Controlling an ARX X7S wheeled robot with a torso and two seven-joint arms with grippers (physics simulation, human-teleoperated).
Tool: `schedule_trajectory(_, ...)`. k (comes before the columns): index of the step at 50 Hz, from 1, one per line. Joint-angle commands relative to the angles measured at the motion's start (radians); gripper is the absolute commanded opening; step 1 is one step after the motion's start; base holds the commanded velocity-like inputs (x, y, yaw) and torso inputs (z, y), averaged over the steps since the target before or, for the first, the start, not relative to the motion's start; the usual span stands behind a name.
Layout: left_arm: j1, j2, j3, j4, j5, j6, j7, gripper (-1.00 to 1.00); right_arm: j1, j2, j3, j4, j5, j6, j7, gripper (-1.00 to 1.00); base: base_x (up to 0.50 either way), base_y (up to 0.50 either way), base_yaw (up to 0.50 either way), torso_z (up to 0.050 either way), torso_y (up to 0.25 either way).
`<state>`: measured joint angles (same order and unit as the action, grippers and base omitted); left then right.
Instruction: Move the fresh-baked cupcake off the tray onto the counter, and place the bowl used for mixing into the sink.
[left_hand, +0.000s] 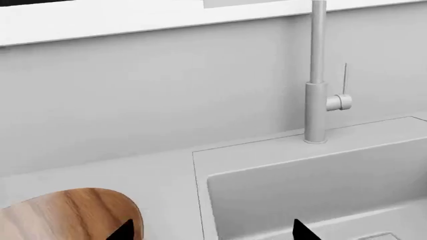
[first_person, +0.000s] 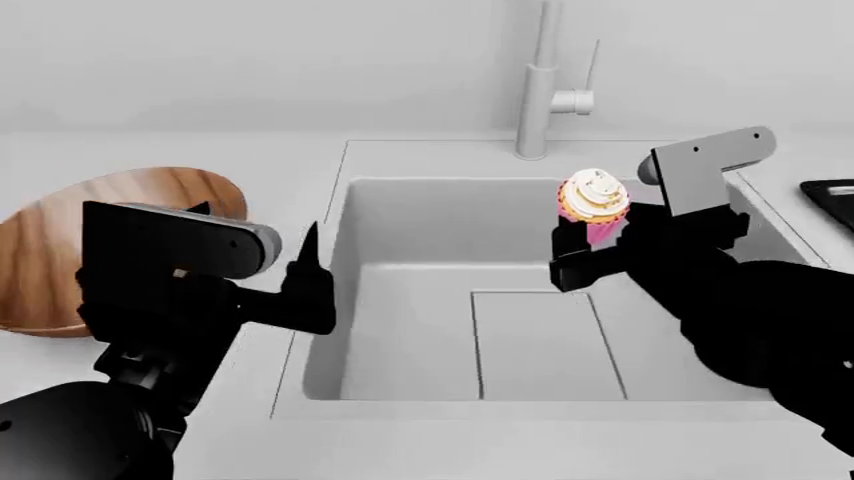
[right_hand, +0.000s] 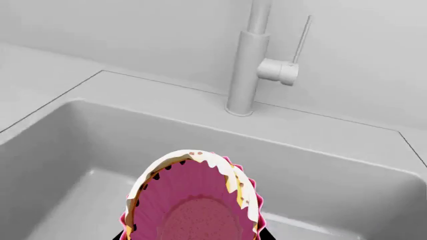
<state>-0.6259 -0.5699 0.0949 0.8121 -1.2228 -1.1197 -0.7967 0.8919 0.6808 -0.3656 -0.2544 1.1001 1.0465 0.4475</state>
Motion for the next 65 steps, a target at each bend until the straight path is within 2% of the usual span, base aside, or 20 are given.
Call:
schedule_trajectory(1,-0.004,-0.002,0.006,-0.002,-0.003,0.003,-0.005,1.0,-0.003,0.002,-0.007,0.0,-0.02,-0.008,-0.018,-1.0,0.0,0.5,0.0,0.0,0.0)
schedule_trajectory(22,-0.018,-0.006,0.016,-0.008,-0.011,0.008,-0.011,1.0,0.0,0.008,-0.009,-0.002,-0.017,-0.008,-0.015,-1.0,0.0,0.44,0.0,0.0,0.0)
schedule_trajectory(36,-0.018,-0.008,0.026,-0.014,0.002,0.019,-0.007,1.0,-0.01,-0.001,0.004,-0.028,0.027,-0.011,-0.024,-1.0,0.0,0.01,0.0,0.0,0.0)
schedule_trajectory(49,-0.014,-0.019,0.014,-0.01,-0.002,0.028,-0.023,1.0,-0.018,-0.093,-0.038,-0.119,0.101,-0.033,-0.107,-1.0,0.0,0.0,0.0,0.0,0.0)
schedule_trajectory(65,0.0,-0.023,0.013,-0.008,0.005,0.048,-0.016,1.0,-0.086,-0.181,-0.13,-0.127,0.075,-0.08,-0.19,-1.0,0.0,0.0,0.0,0.0,0.0)
